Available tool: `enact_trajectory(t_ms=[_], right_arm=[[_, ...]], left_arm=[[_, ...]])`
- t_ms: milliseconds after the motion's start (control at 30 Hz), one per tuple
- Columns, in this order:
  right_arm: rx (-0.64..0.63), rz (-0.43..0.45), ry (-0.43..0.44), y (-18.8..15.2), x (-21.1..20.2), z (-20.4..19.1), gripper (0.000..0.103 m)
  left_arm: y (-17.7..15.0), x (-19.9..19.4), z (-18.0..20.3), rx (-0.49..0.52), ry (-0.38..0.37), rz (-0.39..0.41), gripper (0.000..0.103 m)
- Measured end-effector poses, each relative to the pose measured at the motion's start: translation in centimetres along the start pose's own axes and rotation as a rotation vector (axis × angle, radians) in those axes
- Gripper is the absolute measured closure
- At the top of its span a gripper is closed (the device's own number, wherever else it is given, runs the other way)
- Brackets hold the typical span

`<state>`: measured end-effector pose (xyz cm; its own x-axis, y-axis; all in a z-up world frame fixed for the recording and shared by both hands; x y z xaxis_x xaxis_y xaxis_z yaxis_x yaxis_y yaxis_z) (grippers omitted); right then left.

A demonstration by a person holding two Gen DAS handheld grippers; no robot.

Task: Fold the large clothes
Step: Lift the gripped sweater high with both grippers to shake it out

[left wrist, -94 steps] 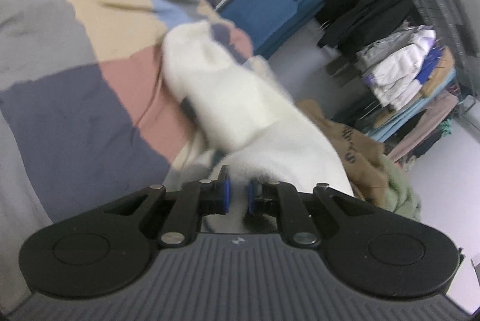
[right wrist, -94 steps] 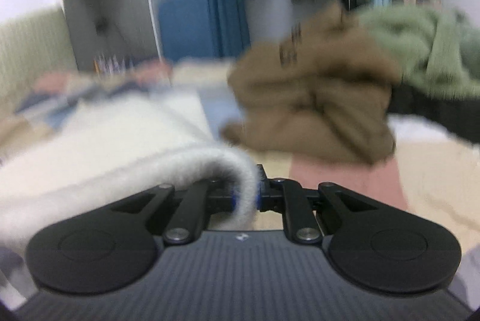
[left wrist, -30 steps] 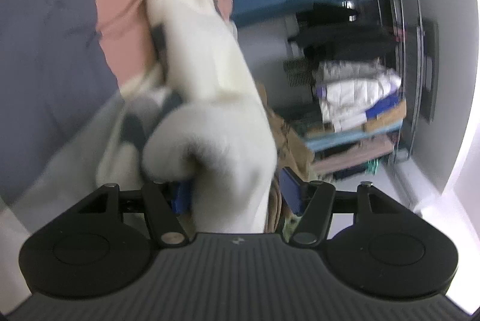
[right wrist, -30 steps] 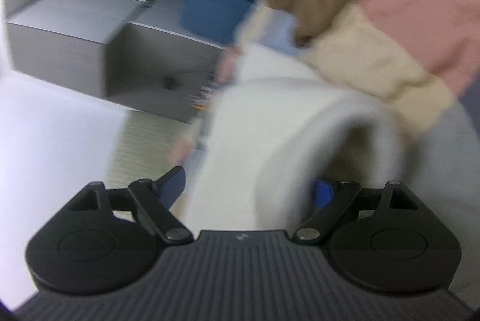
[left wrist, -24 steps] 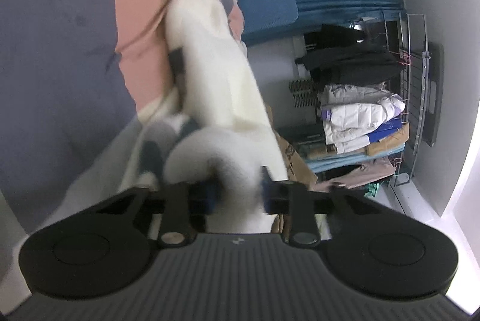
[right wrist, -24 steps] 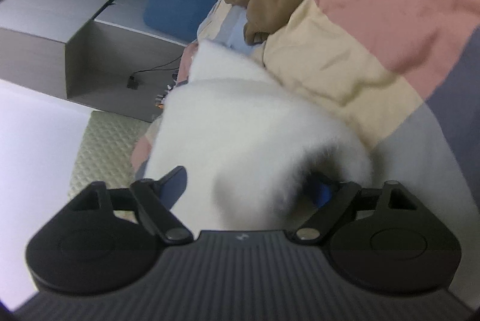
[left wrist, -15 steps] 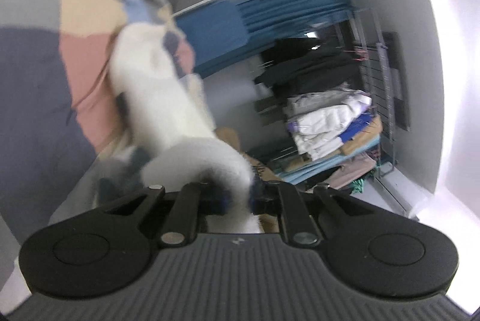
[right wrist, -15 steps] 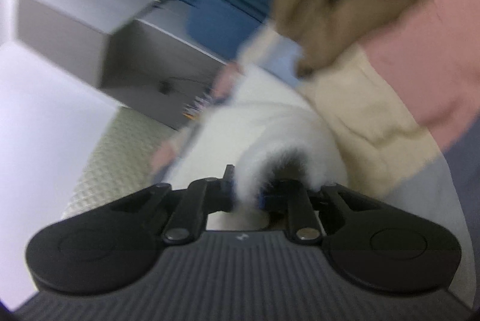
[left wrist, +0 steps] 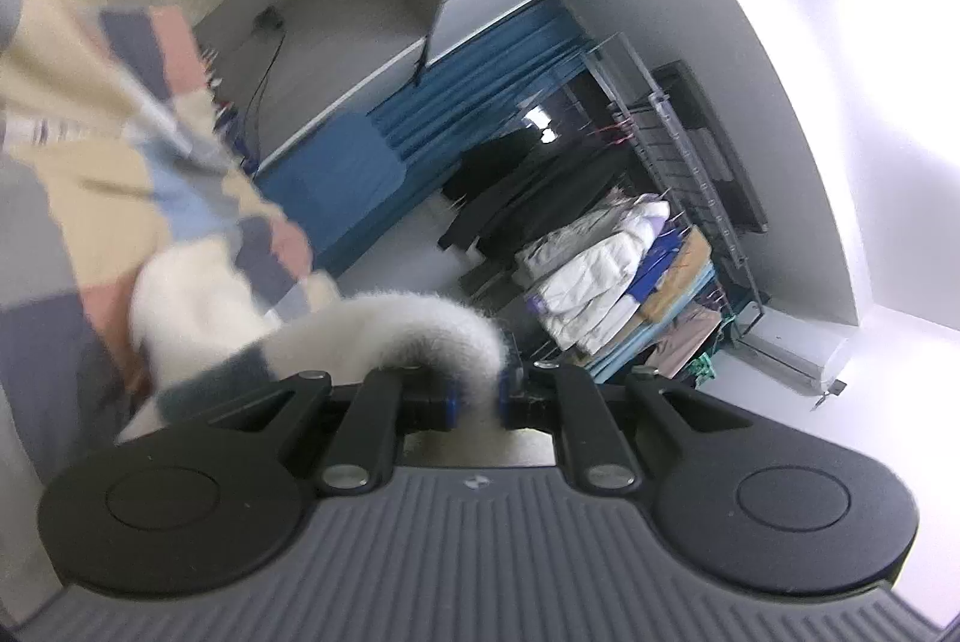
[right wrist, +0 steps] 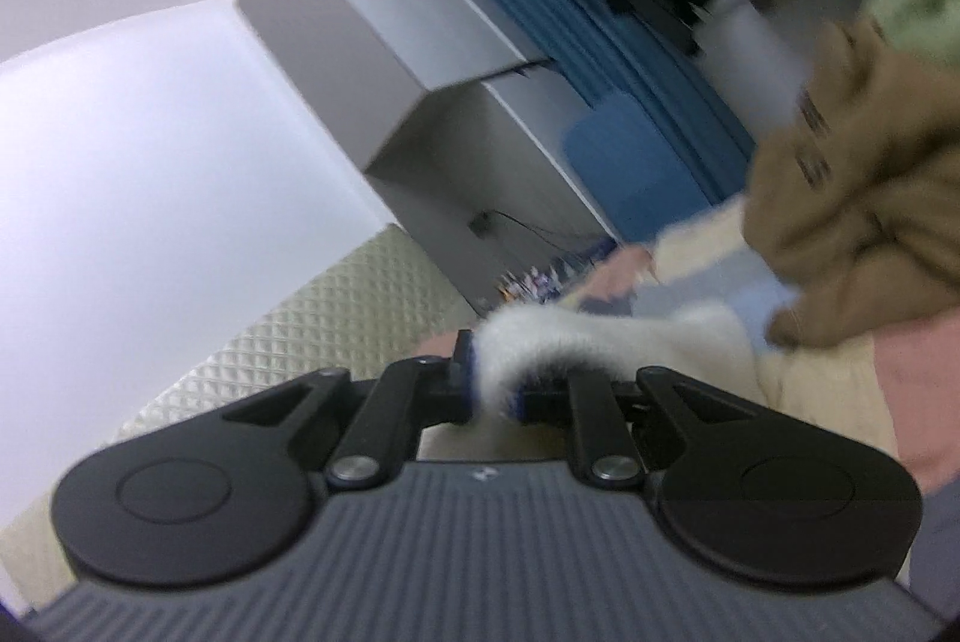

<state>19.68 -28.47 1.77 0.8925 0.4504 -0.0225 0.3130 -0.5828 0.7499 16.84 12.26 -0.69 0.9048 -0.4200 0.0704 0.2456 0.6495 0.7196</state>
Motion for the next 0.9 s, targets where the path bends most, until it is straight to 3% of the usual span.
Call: enact_trajectory(t_ms=[167,500,733,900], right_arm=[[-0.138,0.025,0.061,4.0,-0.4,-6.0,0.089],[-0.262,0.147,0.227,13.2,-2.8,-16.8,0.089],[-0.379,0.246,0.194,20.7,-1.8,-22.3,0.089],[-0.413,0.238,0.031,21.9,4.9,-19.6,0.089]], left_arm=[[5.6,-3.1,5.7,0.077,-0.048,0.08,0.09],[18.0,-8.6,19.8,0.193,-0.188,0.241,0.09],[23.4,-7.9,28.2,0.272,-0.172,0.245,0.089],[22.2,-2.1,26.1,0.269,-0.026,0.188,0.089]])
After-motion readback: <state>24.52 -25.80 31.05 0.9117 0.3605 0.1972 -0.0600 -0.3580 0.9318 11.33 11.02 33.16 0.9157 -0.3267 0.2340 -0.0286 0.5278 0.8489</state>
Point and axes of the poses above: each gripper's, at about its wrist camera, not at the fingertips, and x roughly the way its jaws point, z to its right, y to its top, the point moved 6 cm from there along x, roughly the way its jaws point, and after that the axes turned 6 degrees about x, right-handed, at the moved point
